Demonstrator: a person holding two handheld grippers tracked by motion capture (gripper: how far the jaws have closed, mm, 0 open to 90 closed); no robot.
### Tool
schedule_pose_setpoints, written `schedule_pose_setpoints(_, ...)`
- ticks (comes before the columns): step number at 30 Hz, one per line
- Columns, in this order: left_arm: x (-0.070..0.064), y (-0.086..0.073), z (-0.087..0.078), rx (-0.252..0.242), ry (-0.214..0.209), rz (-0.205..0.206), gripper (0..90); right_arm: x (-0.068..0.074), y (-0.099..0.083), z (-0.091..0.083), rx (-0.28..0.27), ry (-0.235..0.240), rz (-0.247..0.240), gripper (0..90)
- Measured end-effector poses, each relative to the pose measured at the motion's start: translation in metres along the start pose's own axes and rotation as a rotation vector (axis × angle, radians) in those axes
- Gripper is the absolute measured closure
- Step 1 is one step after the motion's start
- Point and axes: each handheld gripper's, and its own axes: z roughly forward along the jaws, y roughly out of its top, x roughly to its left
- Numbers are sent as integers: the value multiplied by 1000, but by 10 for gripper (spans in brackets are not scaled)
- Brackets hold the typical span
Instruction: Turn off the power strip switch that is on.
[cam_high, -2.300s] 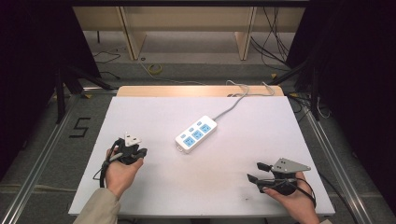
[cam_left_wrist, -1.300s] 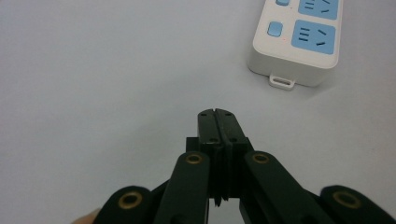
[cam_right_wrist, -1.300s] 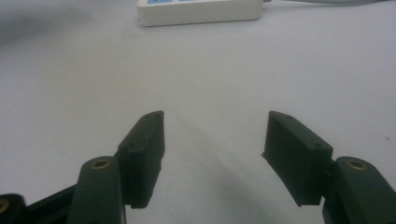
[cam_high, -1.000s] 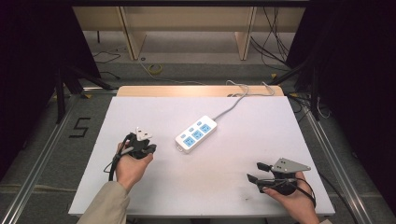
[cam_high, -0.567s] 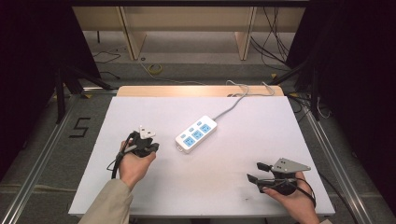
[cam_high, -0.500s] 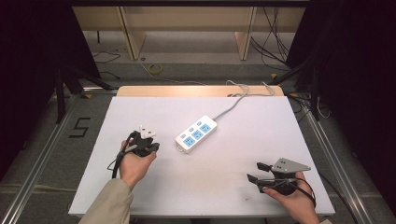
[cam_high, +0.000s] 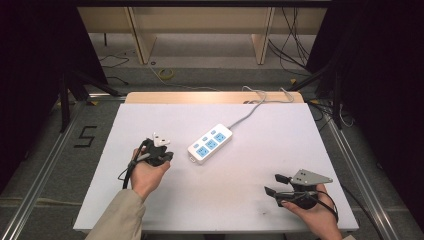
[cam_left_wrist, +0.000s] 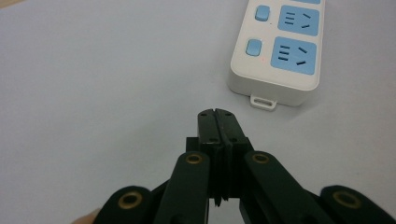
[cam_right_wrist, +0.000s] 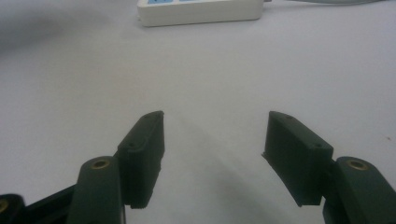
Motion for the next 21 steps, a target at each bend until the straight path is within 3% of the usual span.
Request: schedule_pose_setpoints(21,-5,9,8,11,-16,10,896,0,0,0,0,1,0,386)
